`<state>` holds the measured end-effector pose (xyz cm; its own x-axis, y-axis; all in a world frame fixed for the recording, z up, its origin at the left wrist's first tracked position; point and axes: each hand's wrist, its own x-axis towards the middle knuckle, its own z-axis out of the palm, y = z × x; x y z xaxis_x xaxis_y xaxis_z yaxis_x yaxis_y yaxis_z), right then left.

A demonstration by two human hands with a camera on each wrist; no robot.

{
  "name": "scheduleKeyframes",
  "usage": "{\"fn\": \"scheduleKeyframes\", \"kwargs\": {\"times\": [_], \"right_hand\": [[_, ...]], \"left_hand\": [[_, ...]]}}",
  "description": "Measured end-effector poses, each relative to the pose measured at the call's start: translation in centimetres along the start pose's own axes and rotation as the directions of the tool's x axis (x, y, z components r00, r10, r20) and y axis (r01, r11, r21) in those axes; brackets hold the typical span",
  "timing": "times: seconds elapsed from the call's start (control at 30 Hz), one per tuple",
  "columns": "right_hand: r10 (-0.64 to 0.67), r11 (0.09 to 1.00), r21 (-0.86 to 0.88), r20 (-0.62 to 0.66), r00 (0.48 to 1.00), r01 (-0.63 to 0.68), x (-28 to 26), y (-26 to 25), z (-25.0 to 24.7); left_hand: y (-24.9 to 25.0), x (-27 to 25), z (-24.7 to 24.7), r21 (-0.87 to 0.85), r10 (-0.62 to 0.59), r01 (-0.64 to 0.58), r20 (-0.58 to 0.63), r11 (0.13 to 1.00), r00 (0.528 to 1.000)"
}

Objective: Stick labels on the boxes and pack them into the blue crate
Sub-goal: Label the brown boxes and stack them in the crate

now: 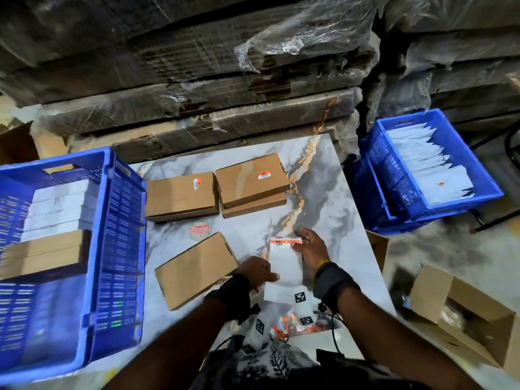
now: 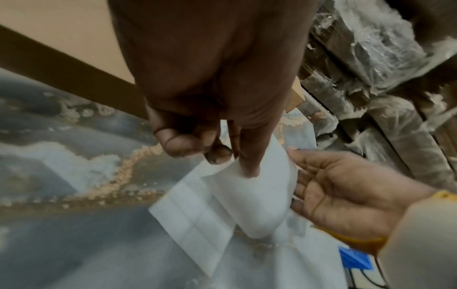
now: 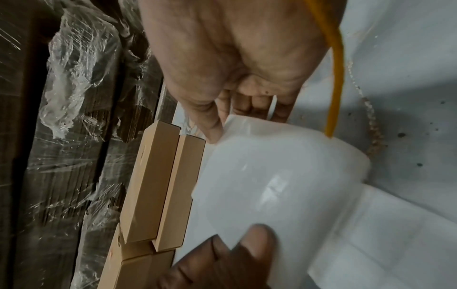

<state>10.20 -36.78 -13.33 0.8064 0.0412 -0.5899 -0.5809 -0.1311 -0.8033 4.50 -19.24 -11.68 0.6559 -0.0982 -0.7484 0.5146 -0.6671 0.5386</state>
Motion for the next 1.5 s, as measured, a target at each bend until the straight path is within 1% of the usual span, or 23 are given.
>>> {"fn": "scheduleKeyframes", "kwargs": {"times": [0.07,0.1,0.13,0.17,0.2,0.23,0.27,0.3,0.33,0.4,0.43,0.5,0.67,0.8,0.93,1.03,1.1,1.17,1.2,1.3,1.37,1.43,1.5], "right_hand": [[-0.081,0.997,0.009,0.035,0.996,0.081,-0.8,0.1,0.0],[-0.121,0.993,0.012,0.043,0.992,0.121,-1.3,0.0,-0.2],[-0.154,0.988,0.022,0.047,0.987,0.153,-1.8,-0.1,-0.2],[-0.178,0.984,0.034,0.049,0.983,0.176,-2.3,-0.2,-0.3],[-0.200,0.979,0.050,0.052,0.978,0.197,-2.7,-0.3,-0.3],[-0.219,0.974,0.069,0.058,0.974,0.215,-3.0,-0.5,-0.3],[-0.237,0.969,0.083,0.062,0.969,0.232,-3.3,-0.6,-0.4],[-0.256,0.964,0.086,0.066,0.964,0.250,-3.4,-0.7,-0.4],[-0.276,0.960,0.078,0.070,0.959,0.271,-3.5,-0.9,-0.4],[-0.318,0.948,0.054,0.071,0.945,0.315,-3.8,-1.2,-0.4],[-0.337,0.941,0.047,0.063,0.939,0.335,-3.9,-1.5,-0.4],[-0.361,0.932,0.064,0.050,0.931,0.357,-4.1,-2.1,-0.6],[-0.401,0.905,0.176,0.049,0.915,0.387,-4.9,-3.9,-0.8],[-0.426,0.895,0.164,0.041,0.904,0.414,-5.3,-4.6,-0.6],[-0.437,0.896,0.103,0.023,0.899,0.432,-5.4,-4.6,-0.2],[-0.464,0.885,0.032,-0.010,0.886,0.464,-5.8,-4.7,0.0],[-0.522,0.852,-0.075,-0.040,0.852,0.519,-6.2,-4.8,0.2],[-0.590,0.797,-0.189,-0.044,0.806,0.573,-6.5,-5.0,0.3],[-0.607,0.780,-0.221,-0.044,0.793,0.585,-6.6,-5.0,0.4],[-0.626,0.755,-0.285,-0.044,0.779,0.591,-6.5,-4.7,0.2],[-0.635,0.729,-0.345,-0.019,0.772,0.591,-6.4,-4.5,0.0],[-0.651,0.693,-0.403,0.004,0.759,0.597,-6.3,-4.4,-0.1],[-0.680,0.641,-0.457,0.034,0.732,0.616,-6.4,-4.4,-0.2]], "left_hand": [[-0.1,0.1,-0.3,-0.048,0.026,-0.027,-0.031,0.998,0.999],[0.1,-0.1,-0.6,-0.098,0.051,-0.060,-0.086,0.993,0.995],[0.5,-0.3,-0.8,-0.168,0.073,-0.101,-0.166,0.981,0.983],[0.9,-0.4,-1.1,-0.260,0.097,-0.164,-0.252,0.952,0.963],[1.2,-0.5,-1.3,-0.378,0.094,-0.217,-0.319,0.900,0.943],[1.6,-0.7,-1.4,-0.506,0.079,-0.262,-0.354,0.821,0.932],[2.1,-0.9,-1.5,-0.578,0.095,-0.301,-0.359,0.758,0.928],[2.4,-0.9,-1.5,-0.614,0.123,-0.336,-0.363,0.714,0.924],[3.0,-1.1,-1.6,-0.605,0.162,-0.365,-0.364,0.708,0.917],[3.8,-1.4,-1.9,-0.562,0.251,-0.441,-0.384,0.700,0.888],[4.4,-1.6,-2.0,-0.551,0.276,-0.468,-0.398,0.691,0.875],[5.0,-1.7,-2.4,-0.535,0.287,-0.490,-0.420,0.688,0.861],[5.6,-2.2,-3.2,-0.414,0.345,-0.514,-0.418,0.752,0.841],[5.8,-3.0,-3.9,-0.296,0.367,-0.520,-0.442,0.802,0.818],[6.1,-4.0,-4.6,-0.185,0.408,-0.527,-0.443,0.830,0.798],[6.2,-4.2,-4.9,-0.108,0.428,-0.522,-0.446,0.846,0.786],[6.2,-4.4,-5.1,-0.070,0.433,-0.513,-0.449,0.855,0.782],[6.2,-4.5,-5.3,-0.051,0.436,-0.511,-0.453,0.858,0.777],[6.2,-4.5,-5.4,-0.045,0.438,-0.511,-0.453,0.858,0.776],[6.1,-4.6,-5.5,-0.035,0.432,-0.497,-0.441,0.867,0.786],[6.0,-4.5,-5.6,-0.012,0.420,-0.472,-0.435,0.882,0.796],[5.9,-4.5,-5.7,0.016,0.417,-0.455,-0.430,0.890,0.801],[5.8,-4.5,-5.7,0.034,0.420,-0.450,-0.429,0.892,0.800]]}}
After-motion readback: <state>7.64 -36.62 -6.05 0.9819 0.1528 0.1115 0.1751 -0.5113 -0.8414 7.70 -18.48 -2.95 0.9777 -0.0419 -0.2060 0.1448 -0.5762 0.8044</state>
